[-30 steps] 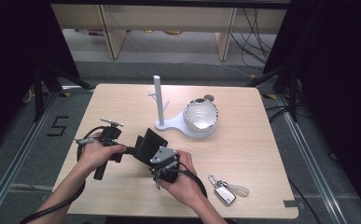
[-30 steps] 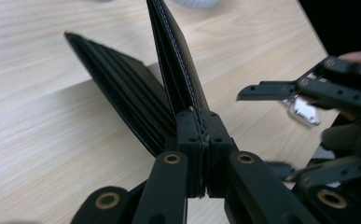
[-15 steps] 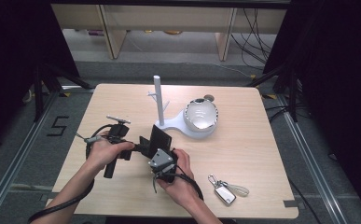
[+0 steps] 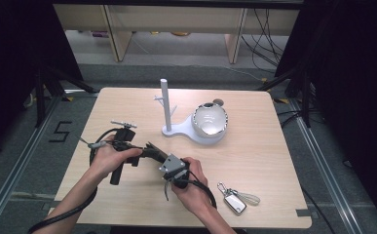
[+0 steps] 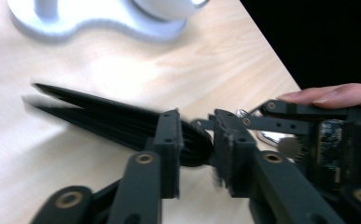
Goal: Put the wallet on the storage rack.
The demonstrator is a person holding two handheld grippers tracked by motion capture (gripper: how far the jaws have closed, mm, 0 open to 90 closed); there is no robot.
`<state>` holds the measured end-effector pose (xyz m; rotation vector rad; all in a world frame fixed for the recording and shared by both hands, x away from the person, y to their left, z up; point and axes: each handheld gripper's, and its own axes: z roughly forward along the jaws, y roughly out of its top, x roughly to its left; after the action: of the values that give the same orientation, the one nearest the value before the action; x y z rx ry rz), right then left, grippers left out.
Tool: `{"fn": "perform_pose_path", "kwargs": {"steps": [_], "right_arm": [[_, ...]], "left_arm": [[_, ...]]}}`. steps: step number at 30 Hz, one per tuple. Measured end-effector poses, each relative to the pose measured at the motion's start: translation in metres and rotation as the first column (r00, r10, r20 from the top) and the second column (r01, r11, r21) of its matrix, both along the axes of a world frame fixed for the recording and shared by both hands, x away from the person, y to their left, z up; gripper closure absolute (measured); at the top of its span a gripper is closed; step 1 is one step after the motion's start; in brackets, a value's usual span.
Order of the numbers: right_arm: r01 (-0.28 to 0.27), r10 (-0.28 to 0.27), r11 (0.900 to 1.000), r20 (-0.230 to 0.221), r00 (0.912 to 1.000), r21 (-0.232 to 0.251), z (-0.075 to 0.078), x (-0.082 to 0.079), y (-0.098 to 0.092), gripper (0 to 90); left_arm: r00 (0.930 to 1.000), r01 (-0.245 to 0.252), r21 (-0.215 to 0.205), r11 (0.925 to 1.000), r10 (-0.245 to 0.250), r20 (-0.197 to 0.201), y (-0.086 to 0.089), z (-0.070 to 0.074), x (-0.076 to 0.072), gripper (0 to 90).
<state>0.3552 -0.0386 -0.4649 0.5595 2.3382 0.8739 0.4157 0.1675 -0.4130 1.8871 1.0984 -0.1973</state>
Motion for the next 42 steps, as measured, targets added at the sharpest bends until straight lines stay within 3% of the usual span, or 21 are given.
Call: {"fn": "perform_pose_path", "kwargs": {"steps": [3, 5, 6, 8, 12, 13, 14, 16, 18, 21, 22, 24, 26, 27, 29, 31, 34, 36, 39, 42], "right_arm": [[-0.006, 0.006, 1.000, -0.018, 0.9998, 0.000, 0.005, 0.001, -0.002, 78.6], [-0.013, 0.013, 1.000, -0.037, 0.9992, 0.008, 0.008, 0.002, -0.004, 78.9], [-0.015, 0.016, 1.000, -0.048, 0.9987, 0.010, 0.010, 0.002, -0.006, 78.9], [-0.021, 0.023, 1.000, -0.093, 0.9954, 0.013, 0.016, 0.005, -0.010, 78.9], [-0.026, 0.025, 1.000, -0.164, 0.9862, -0.004, 0.033, 0.013, -0.021, 79.0], [-0.030, 0.023, 0.999, -0.191, 0.9814, -0.032, 0.039, 0.016, -0.025, 79.1], [-0.010, 0.009, 1.000, -0.199, 0.9801, -0.007, 0.042, 0.018, -0.027, 79.1], [-0.007, 0.002, 1.000, -0.281, 0.9597, -0.016, 0.055, 0.024, -0.034, 79.1], [0.011, -0.014, 1.000, -0.295, 0.9555, -0.012, 0.065, 0.031, -0.043, 79.0], [0.039, -0.075, 0.995, -0.429, 0.9002, -0.090, 0.083, 0.041, -0.056, 78.9], [0.043, -0.084, 0.994, -0.439, 0.8943, -0.102, 0.087, 0.046, -0.061, 78.9], [0.064, -0.118, 0.990, -0.491, 0.8633, -0.126, 0.095, 0.054, -0.071, 78.7], [0.052, -0.137, 0.983, -0.516, 0.8455, -0.176, 0.102, 0.062, -0.081, 78.6], [0.058, -0.152, 0.980, -0.534, 0.8319, -0.189, 0.105, 0.064, -0.084, 78.4], [0.076, -0.181, 0.975, -0.559, 0.8089, -0.207, 0.109, 0.069, -0.091, 78.3], [0.099, -0.198, 0.975, -0.575, 0.7937, -0.200, 0.112, 0.072, -0.096, 78.2], [0.131, -0.231, 0.969, -0.577, 0.7833, -0.209, 0.114, 0.076, -0.103, 78.1], [0.139, -0.241, 0.966, -0.568, 0.7871, -0.218, 0.113, 0.079, -0.107, 78.1], [0.152, -0.256, 0.962, -0.568, 0.7822, -0.225, 0.114, 0.080, -0.110, 78.0], [0.146, -0.254, 0.962, -0.565, 0.7846, -0.230, 0.115, 0.082, -0.113, 78.0]], "left_arm": [[0.9935, -0.011, 0.026, 0.9996, 0.008, 0.114, 0.001, 0.005, -0.002, 61.7], [0.9778, -0.026, 0.053, 0.9983, 0.015, 0.209, 0.004, 0.008, -0.005, 53.7], [0.9722, -0.033, 0.059, 0.9977, 0.018, 0.234, 0.007, 0.011, -0.006, 52.6], [0.9584, -0.047, 0.029, 0.9985, 0.037, 0.283, 0.014, 0.015, -0.009, 50.8], [0.9353, -0.081, 0.017, 0.9966, 0.070, 0.347, 0.031, 0.020, -0.015, 44.7], [0.9334, -0.096, 0.018, 0.9952, 0.084, 0.349, 0.035, 0.020, -0.017, 44.7], [0.9292, -0.100, 0.019, 0.9948, 0.087, 0.359, 0.038, 0.019, -0.018, 44.6], [0.9234, -0.113, 0.028, 0.9932, 0.094, 0.372, 0.045, 0.015, -0.022, 43.6], [0.9207, -0.125, 0.034, 0.9915, 0.104, 0.376, 0.051, 0.009, -0.025, 42.9], [0.9195, -0.139, 0.041, 0.9894, 0.114, 0.376, 0.059, -0.005, -0.030, 42.9], [0.9160, -0.150, 0.045, 0.9877, 0.121, 0.382, 0.062, -0.009, -0.031, 42.9], [0.9042, -0.190, 0.059, 0.9800, 0.151, 0.399, 0.065, -0.019, -0.035, 43.1], [0.8968, -0.211, 0.065, 0.9754, 0.166, 0.410, 0.068, -0.029, -0.038, 43.1], [0.8927, -0.219, 0.071, 0.9731, 0.171, 0.417, 0.069, -0.033, -0.040, 43.1], [0.8884, -0.229, 0.084, 0.9697, 0.173, 0.425, 0.071, -0.041, -0.042, 43.0], [0.8851, -0.242, 0.098, 0.9654, 0.178, 0.430, 0.071, -0.047, -0.043, 42.9], [0.8869, -0.249, 0.101, 0.9633, 0.184, 0.423, 0.070, -0.056, -0.046, 42.9], [0.8867, -0.248, 0.101, 0.9634, 0.184, 0.424, 0.069, -0.061, -0.047, 42.8], [0.8860, -0.247, 0.108, 0.9631, 0.179, 0.428, 0.067, -0.069, -0.048, 42.7], [0.8836, -0.248, 0.108, 0.9626, 0.179, 0.433, 0.064, -0.076, -0.047, 42.5]]}}
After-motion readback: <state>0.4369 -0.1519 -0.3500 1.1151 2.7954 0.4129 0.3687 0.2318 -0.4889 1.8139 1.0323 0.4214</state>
